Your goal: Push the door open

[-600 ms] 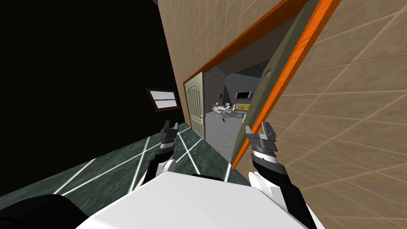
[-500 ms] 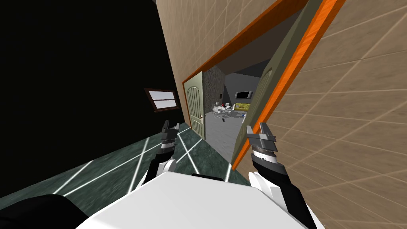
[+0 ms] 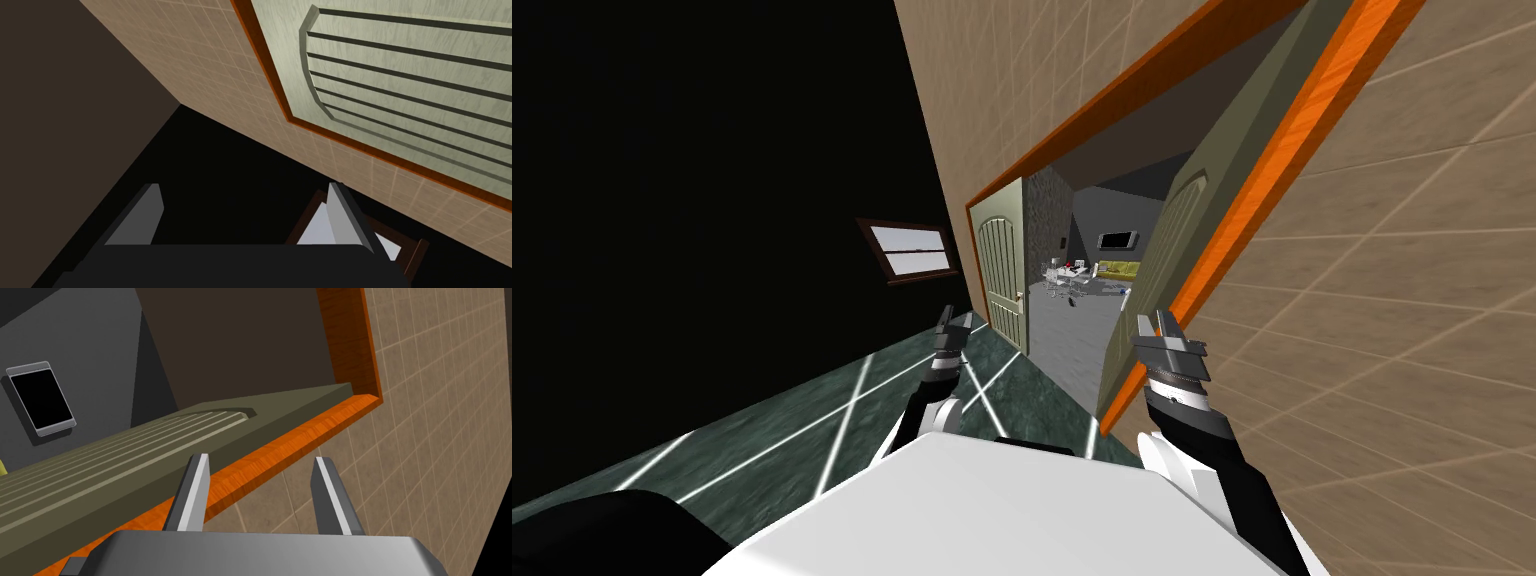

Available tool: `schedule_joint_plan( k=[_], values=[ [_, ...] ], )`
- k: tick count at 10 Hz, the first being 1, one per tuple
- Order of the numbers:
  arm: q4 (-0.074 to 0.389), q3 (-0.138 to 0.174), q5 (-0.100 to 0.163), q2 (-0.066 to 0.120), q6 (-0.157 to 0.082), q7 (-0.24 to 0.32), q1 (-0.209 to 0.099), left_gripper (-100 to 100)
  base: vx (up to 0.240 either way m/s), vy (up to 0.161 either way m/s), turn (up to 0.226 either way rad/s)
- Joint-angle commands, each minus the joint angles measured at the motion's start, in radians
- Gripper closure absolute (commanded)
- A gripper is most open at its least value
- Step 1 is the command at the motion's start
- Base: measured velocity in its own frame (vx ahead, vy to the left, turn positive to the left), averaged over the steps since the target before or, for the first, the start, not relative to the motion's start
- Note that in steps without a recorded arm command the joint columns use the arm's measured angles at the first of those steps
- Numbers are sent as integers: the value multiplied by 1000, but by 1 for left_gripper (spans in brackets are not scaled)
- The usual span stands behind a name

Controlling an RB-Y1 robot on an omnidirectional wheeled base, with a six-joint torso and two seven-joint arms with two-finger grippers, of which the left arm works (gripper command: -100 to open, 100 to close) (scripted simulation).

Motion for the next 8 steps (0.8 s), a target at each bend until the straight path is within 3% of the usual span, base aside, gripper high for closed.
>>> schedule_joint_plan(
  k=[1,5,8],
  values=[
    [31,-5,-2,3,4,1,-20,-100,78,68,-34],
    [101,-28,-9,15,24,5,-56,-100,81,83,-68],
    [180,-54,-16,26,46,9,-97,-100,122,108,-106]
  ],
)
